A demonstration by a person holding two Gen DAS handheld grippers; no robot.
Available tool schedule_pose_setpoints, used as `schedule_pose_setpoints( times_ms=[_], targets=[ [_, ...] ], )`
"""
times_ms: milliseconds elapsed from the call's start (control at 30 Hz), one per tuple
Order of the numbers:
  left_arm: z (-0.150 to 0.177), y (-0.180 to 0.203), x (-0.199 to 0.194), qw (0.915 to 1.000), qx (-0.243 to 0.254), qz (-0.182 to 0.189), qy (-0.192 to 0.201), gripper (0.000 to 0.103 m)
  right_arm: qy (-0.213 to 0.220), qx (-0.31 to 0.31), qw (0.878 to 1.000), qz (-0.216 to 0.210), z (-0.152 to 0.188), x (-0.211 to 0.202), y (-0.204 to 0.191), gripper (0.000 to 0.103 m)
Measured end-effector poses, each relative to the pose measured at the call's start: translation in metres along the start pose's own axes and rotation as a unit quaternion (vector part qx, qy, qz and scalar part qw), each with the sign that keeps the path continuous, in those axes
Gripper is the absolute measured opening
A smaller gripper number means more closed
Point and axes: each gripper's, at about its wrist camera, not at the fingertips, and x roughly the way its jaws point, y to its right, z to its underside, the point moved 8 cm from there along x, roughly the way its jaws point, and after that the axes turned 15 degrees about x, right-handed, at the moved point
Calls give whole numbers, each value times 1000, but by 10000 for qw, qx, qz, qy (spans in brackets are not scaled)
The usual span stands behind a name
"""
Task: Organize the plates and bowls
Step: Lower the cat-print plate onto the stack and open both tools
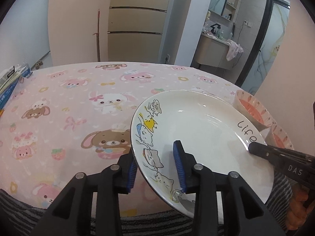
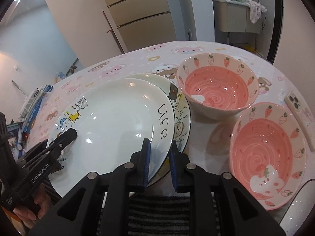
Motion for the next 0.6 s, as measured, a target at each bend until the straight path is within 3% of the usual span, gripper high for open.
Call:
schedule_pose_setpoints(
  times_ms=[133, 200, 267, 467, 600],
  targets=[
    [0, 1, 1, 10000, 29, 42, -7, 41, 33, -54, 10000, 37, 0, -2, 0, 20],
    [-1, 6, 2, 9999, 167, 11, -25, 50, 40, -76, 9999, 54, 1, -2, 0, 20],
    [-1, 10, 1, 9996, 260, -75, -26, 52, 40, -49, 10000, 48, 2, -4, 0, 20],
    [1, 9, 0, 9998, 214, -61, -17, 48, 45, -49, 10000, 30, 4, -9, 0, 20],
    [2, 15, 1, 9995, 321, -14, -83, 43, 102, -101, 9995, 297, 6, -11, 6, 20]
  ],
)
